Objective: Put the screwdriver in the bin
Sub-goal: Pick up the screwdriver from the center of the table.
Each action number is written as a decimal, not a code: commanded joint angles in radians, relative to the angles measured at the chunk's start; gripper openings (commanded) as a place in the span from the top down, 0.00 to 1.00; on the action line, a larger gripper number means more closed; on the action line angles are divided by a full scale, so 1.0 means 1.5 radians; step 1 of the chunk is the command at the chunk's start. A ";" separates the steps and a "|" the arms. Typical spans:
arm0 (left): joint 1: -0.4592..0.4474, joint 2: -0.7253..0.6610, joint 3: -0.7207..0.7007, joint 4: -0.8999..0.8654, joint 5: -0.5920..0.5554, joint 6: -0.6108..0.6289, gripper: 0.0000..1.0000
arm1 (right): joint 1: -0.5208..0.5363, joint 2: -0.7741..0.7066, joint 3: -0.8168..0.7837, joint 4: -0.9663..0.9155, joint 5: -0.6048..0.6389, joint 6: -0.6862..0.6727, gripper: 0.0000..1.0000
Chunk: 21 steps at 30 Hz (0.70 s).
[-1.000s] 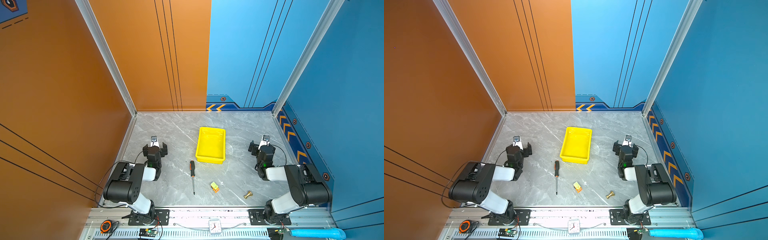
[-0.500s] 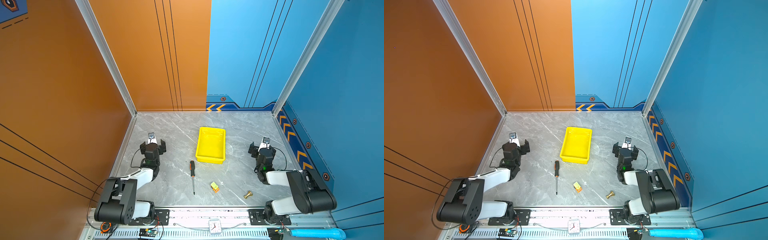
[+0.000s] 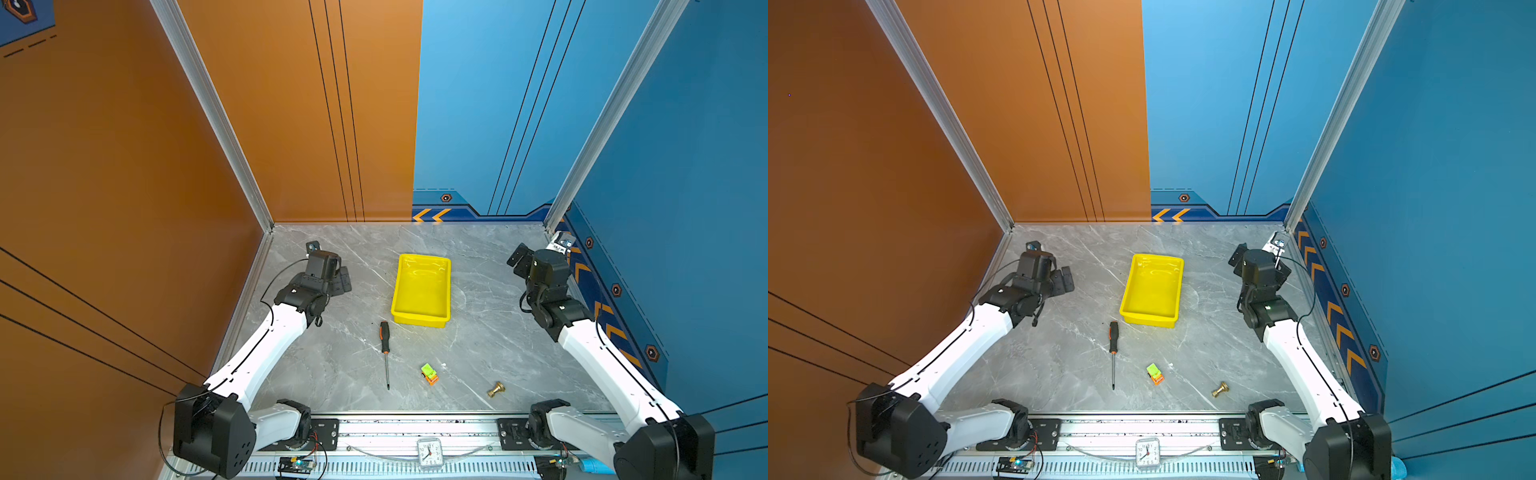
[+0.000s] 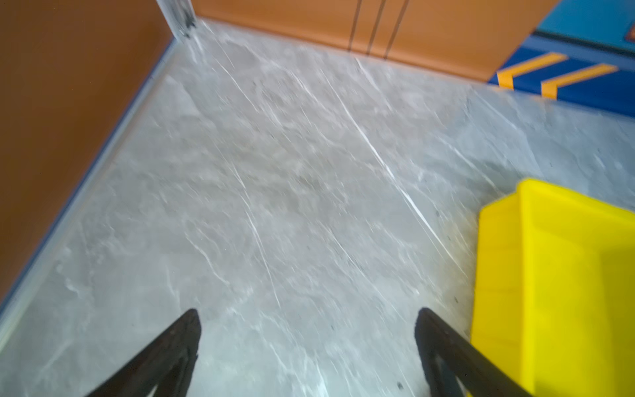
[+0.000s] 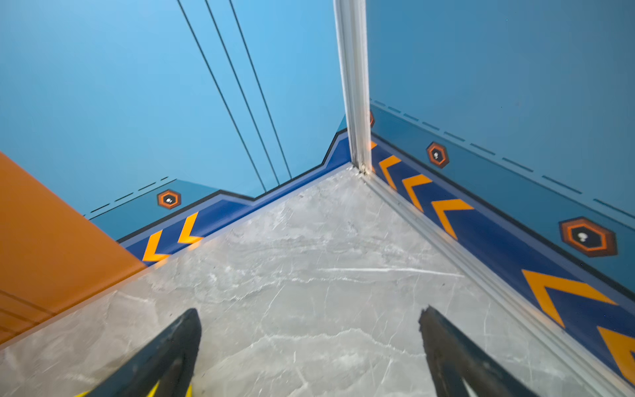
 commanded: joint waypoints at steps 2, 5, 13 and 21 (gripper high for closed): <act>-0.068 0.007 0.000 -0.161 0.083 -0.091 0.02 | 0.083 0.020 0.044 -0.231 -0.052 0.052 0.00; -0.114 0.005 -0.006 -0.187 0.110 -0.118 0.02 | 0.157 0.043 0.077 -0.269 -0.047 0.047 0.00; -0.235 0.045 -0.017 -0.220 0.139 -0.214 0.02 | 0.304 0.088 0.108 -0.306 -0.097 -0.044 0.00; -0.286 0.128 0.000 -0.219 0.120 -0.266 0.01 | 0.392 0.080 0.120 -0.372 -0.173 -0.145 0.00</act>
